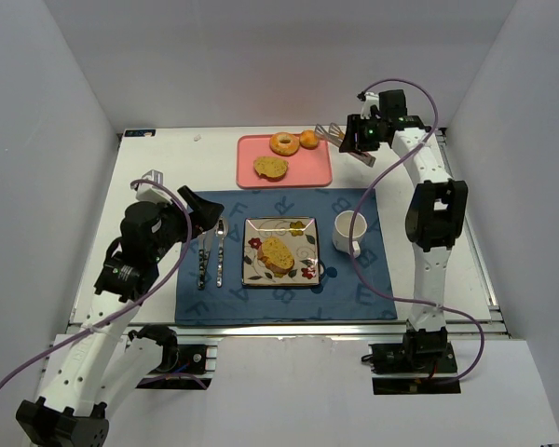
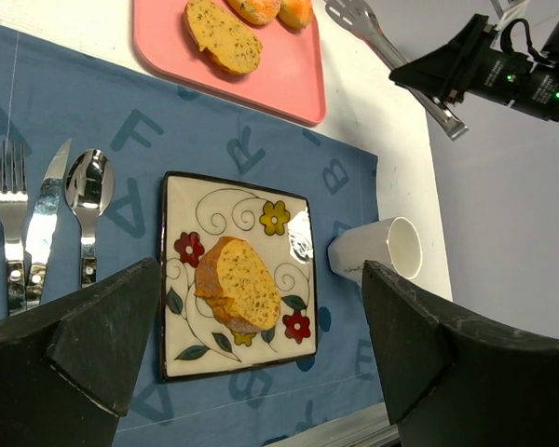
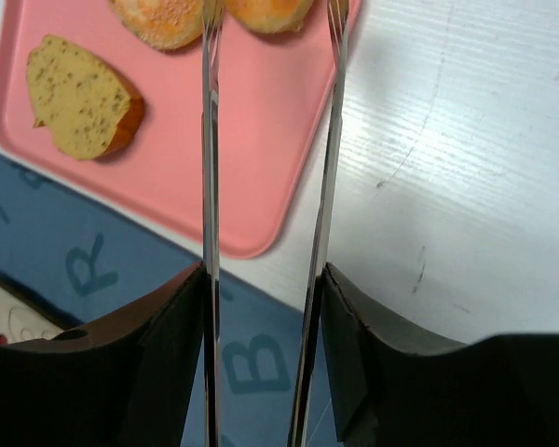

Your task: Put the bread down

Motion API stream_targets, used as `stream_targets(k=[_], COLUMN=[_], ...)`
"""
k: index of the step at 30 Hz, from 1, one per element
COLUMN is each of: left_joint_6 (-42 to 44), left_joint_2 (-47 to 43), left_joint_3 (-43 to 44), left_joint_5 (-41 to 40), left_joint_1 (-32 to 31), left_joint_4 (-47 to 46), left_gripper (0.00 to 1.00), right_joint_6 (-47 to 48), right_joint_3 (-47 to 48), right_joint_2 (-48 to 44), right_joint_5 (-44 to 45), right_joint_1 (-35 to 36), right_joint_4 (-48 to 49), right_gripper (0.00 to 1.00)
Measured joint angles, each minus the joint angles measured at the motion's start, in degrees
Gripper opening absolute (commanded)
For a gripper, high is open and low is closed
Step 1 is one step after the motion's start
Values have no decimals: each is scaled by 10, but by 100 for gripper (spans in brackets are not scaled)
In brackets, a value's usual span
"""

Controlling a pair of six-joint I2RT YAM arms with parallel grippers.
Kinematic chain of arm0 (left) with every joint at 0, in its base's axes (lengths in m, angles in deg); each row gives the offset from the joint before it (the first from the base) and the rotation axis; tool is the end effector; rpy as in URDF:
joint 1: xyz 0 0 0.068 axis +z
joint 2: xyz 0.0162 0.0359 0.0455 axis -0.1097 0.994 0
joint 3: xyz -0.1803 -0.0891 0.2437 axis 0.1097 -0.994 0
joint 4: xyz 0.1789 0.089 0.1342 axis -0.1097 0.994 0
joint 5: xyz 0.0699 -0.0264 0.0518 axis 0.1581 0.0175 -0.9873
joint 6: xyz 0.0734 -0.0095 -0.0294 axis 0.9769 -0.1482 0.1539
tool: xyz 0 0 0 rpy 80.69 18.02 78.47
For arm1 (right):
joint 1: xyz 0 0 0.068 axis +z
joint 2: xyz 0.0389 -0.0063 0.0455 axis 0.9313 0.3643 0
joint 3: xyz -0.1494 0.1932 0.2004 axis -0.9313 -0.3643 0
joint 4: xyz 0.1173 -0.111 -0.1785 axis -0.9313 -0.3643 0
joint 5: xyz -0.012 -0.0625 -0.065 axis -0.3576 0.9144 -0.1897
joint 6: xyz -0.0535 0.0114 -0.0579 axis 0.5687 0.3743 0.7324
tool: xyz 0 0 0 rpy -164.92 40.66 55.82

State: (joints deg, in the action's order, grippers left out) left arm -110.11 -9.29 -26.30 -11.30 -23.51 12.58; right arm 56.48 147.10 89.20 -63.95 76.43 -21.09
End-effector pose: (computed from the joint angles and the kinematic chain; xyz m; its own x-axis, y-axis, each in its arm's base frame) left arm 0.1386 -0.0472 0.3473 -0.4805 -0.5326 -0.6967 0.0473 0.7776 -0.6270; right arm 0.5392 0.1000 0.2871 -0.6697 -0.0836 -0.7379 -0.3968 0.8802 0.2604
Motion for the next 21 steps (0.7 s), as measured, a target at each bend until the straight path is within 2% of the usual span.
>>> stream_targets(k=[8,13,21], left_joint_6=[-5,-5,-4], left_joint_2=[13,28,42], left_joint_3=[0,0,0], left_joint_5=[0,2,5], left_joint_1=[0,0,0], left_joint_4=[-6,-10,-17], left_gripper=[98,98,98], right_joint_6=[-11,-15,-17], right_joint_3=[34,36,44], right_joint_2=[29,30,66], right_joint_5=[19,19,15], right_joint_1=[4,6,14], right_joint_4=[29,33,44], right_gripper=[58,64,64])
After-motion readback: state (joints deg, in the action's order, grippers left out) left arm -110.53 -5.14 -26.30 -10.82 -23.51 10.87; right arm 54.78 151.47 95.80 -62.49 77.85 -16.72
